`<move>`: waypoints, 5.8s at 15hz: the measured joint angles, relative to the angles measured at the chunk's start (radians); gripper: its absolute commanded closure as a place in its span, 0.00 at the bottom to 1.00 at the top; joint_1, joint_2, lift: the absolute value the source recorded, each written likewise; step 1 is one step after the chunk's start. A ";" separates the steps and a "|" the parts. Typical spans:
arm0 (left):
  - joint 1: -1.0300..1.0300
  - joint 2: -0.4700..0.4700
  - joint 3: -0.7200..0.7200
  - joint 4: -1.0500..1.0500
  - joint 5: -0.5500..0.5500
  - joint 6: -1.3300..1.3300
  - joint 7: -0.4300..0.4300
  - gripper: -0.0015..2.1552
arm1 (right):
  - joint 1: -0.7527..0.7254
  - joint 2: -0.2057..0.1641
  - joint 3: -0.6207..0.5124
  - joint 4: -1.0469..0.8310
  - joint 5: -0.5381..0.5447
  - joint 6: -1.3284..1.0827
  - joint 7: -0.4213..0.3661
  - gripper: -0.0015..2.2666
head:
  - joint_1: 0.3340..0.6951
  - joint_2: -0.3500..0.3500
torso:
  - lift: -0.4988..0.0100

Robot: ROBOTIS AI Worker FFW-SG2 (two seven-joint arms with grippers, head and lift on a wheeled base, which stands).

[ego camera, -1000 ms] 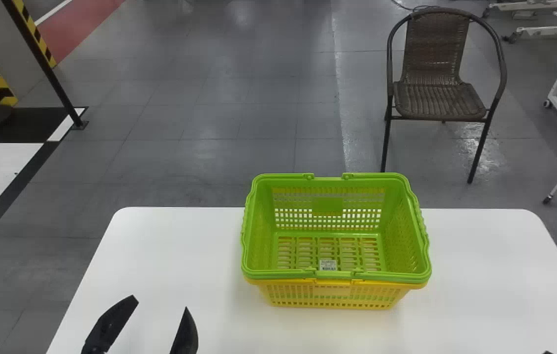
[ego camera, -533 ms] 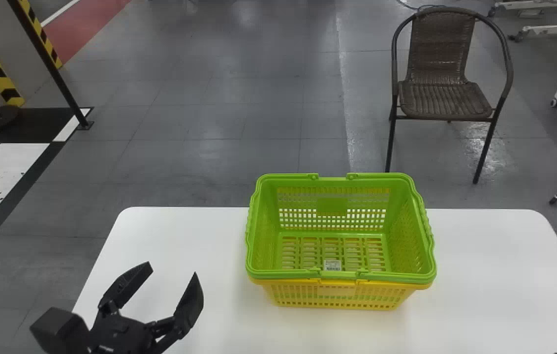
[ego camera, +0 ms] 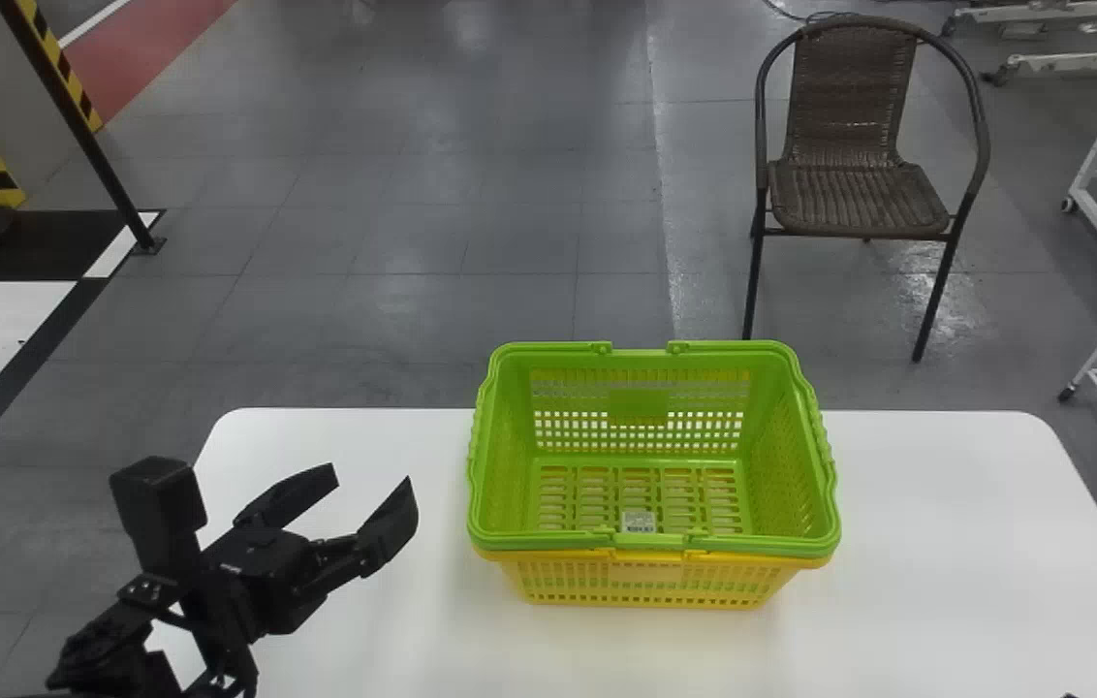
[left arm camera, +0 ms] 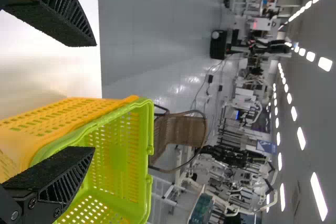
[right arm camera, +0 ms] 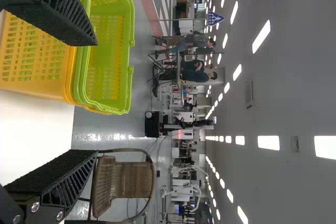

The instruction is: Grasp handle with right gripper to insert into left gripper then lift and swing left to center

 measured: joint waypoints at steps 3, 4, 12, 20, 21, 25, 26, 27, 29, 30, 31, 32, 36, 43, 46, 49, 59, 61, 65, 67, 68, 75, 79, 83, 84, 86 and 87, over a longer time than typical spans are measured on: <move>-0.095 0.000 0.007 0.023 0.015 0.146 -0.051 0.05 | 0.000 0.003 0.000 0.000 0.002 0.000 0.000 0.03 | 1.00 0.59 | 0.98; -0.130 0.000 0.008 0.034 0.017 0.191 -0.063 0.05 | 0.001 0.004 0.000 0.000 0.002 0.000 0.000 0.03 | 1.00 0.58 | 0.98; -0.403 0.000 0.023 0.247 0.070 0.515 -0.195 0.06 | 0.007 0.009 -0.005 0.001 0.003 -0.012 0.000 0.03 | 1.00 0.50 | 0.98; -0.618 0.045 0.026 0.559 0.114 0.610 -0.282 0.06 | 0.014 0.012 -0.013 0.001 0.002 -0.028 0.000 0.03 | 1.00 0.48 | 0.98; -0.631 0.051 0.020 0.590 0.117 0.608 -0.282 0.06 | 0.014 0.012 -0.014 0.001 0.002 -0.030 0.000 0.03 | 1.00 0.48 | 0.98; -0.664 0.061 -0.002 0.659 0.109 0.579 -0.279 0.06 | 0.015 0.012 -0.016 0.003 0.002 -0.039 0.000 0.03 | 1.00 0.48 | 0.98; -0.671 0.062 -0.010 0.672 0.105 0.572 -0.279 0.06 | 0.016 0.013 -0.016 0.003 0.002 -0.040 0.000 0.03 | 1.00 0.48 | 0.98; -0.677 0.063 -0.020 0.684 0.102 0.566 -0.280 0.06 | 0.016 0.013 -0.016 0.003 0.002 -0.041 0.000 0.03 | 1.00 0.48 | 0.98; -0.689 0.062 -0.040 0.707 0.100 0.557 -0.280 0.06 | 0.017 0.015 -0.020 0.005 0.002 -0.048 0.000 0.03 | 1.00 0.46 | 0.98; -0.693 0.062 -0.048 0.717 0.100 0.552 -0.280 0.06 | 0.018 0.016 -0.022 0.005 0.002 -0.052 0.000 0.03 | 1.00 0.46 | 0.98; -0.697 0.061 -0.056 0.727 0.100 0.543 -0.280 0.06 | 0.019 0.017 -0.024 0.006 0.002 -0.056 0.000 0.03 | 1.00 0.45 | 0.98; -0.698 0.061 -0.061 0.731 0.100 0.536 -0.280 0.06 | 0.020 0.018 -0.026 0.007 0.002 -0.059 0.000 0.03 | 1.00 0.44 | 0.98; -0.701 0.060 -0.067 0.734 0.103 0.534 -0.288 0.06 | 0.020 0.019 -0.029 0.011 0.000 -0.061 0.000 0.03 | 1.00 0.43 | 0.98; -0.703 0.060 -0.075 0.734 0.110 0.551 -0.314 0.06 | 0.018 0.020 -0.034 0.025 -0.001 -0.071 0.000 0.03 | 1.00 0.41 | 0.98; -0.705 0.061 -0.074 0.731 0.118 0.563 -0.323 0.06 | 0.017 0.022 -0.035 0.027 -0.001 -0.073 0.000 0.03 | 1.00 0.40 | 0.98; -0.708 0.061 -0.072 0.726 0.129 0.593 -0.332 0.06 | 0.016 0.023 -0.036 0.027 -0.001 -0.074 0.000 0.03 | 1.00 0.39 | 0.98; -0.774 0.063 -0.076 0.715 0.239 0.779 -0.371 0.06 | 0.014 0.026 -0.042 0.038 -0.003 -0.095 0.000 0.03 | 1.00 0.32 | 0.98; -0.793 0.063 -0.088 0.715 0.243 0.791 -0.375 0.06 | 0.011 0.026 -0.044 0.040 -0.003 -0.095 0.000 0.03 | 1.00 0.31 | 0.98; -0.813 0.061 -0.111 0.716 0.254 0.816 -0.376 0.06 | 0.002 0.026 -0.065 0.040 -0.004 -0.095 -0.001 0.03 | 1.00 0.26 | 0.98; -0.819 0.059 -0.120 0.716 0.266 0.840 -0.376 0.06 | 0.002 0.027 -0.074 0.038 -0.006 -0.095 -0.002 0.03 | 1.00 0.24 | 0.98; -0.820 0.058 -0.123 0.716 0.275 0.853 -0.376 0.06 | 0.002 0.028 -0.078 0.038 -0.006 -0.095 -0.002 0.03 | 1.00 0.23 | 0.98; -0.840 0.046 -0.153 0.692 0.317 0.921 -0.361 0.06 | -0.043 0.039 -0.137 0.021 -0.013 -0.057 -0.023 0.03 | 1.00 0.12 | 0.98; -0.870 0.040 -0.178 0.691 0.315 0.924 -0.348 0.06 | -0.083 0.044 -0.157 0.020 -0.014 -0.008 -0.025 0.03 | 1.00 0.10 | 0.98; -0.891 0.027 -0.199 0.697 0.313 0.924 -0.343 0.06 | -0.133 0.044 -0.168 0.027 -0.013 0.076 -0.038 0.03 | 1.00 0.07 | 0.98; -0.892 0.024 -0.202 0.697 0.313 0.924 -0.342 0.06 | -0.151 0.043 -0.171 0.030 -0.010 0.103 -0.040 0.03 | 1.00 0.06 | 0.98; -0.893 0.017 -0.207 0.697 0.313 0.924 -0.340 0.06 | -0.195 0.041 -0.175 0.042 0.000 0.160 -0.045 0.03 | 1.00 0.06 | 0.98; -0.893 0.016 -0.208 0.697 0.313 0.924 -0.339 0.06 | -0.213 0.041 -0.175 0.047 0.007 0.184 -0.049 0.03 | 1.00 0.05 | 0.98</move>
